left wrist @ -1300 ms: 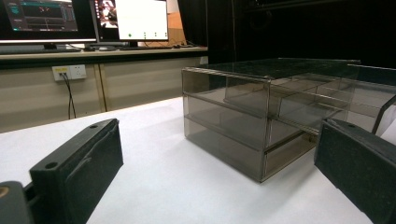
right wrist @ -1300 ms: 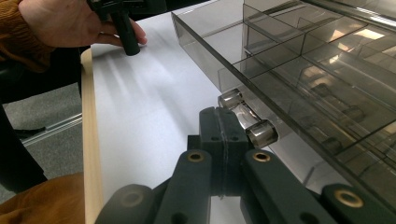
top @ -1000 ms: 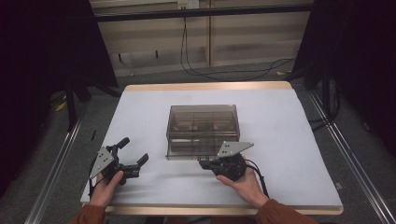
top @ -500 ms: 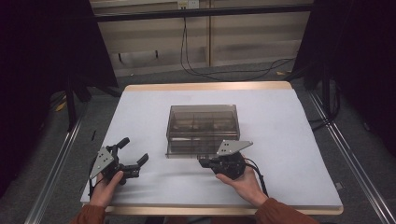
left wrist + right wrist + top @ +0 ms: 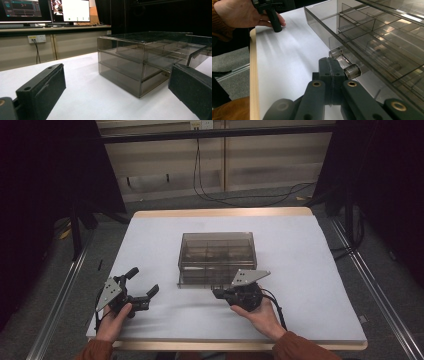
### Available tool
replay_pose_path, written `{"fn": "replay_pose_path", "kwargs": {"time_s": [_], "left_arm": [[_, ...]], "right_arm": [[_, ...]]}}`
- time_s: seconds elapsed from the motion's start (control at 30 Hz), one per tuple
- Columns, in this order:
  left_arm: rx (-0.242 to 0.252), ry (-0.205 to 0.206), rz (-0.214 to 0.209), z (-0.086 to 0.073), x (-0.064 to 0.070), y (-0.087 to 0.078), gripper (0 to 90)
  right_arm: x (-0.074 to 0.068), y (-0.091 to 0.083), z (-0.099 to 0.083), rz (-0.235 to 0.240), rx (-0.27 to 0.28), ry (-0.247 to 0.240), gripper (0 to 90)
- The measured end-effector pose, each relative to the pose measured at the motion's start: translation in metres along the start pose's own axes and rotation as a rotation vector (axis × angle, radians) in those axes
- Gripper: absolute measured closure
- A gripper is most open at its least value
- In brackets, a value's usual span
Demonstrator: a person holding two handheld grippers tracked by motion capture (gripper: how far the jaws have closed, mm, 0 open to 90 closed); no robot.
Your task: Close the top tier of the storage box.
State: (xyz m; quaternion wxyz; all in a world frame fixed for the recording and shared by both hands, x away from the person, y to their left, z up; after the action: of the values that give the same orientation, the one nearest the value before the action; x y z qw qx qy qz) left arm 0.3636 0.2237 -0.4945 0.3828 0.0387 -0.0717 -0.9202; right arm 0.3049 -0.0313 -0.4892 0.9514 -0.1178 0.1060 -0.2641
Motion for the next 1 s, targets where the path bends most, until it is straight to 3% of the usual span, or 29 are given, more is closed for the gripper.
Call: {"fn": "replay_pose_path", "kwargs": {"time_s": [1.0], "left_arm": [[0.001,0.001,0.000,0.0001,0.0000,0.0001,1.1]], "right_arm": [[0.0094,0.0057,0.0033,-0.026,0.009,0.019,90.0]]}}
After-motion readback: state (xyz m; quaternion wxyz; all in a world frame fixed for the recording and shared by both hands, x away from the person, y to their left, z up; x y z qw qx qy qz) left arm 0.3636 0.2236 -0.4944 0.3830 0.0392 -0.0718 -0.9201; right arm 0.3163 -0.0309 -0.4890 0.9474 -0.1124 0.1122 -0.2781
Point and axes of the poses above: each handheld gripper's, and its own axes: y roughly forward along the jaws, z roughly out of its top, x roughly to its right, the point moved 9 cm from there along y, roughly forward along the jaws, and after that the axes turned 12 degrees about x, right-handed, at the moved point
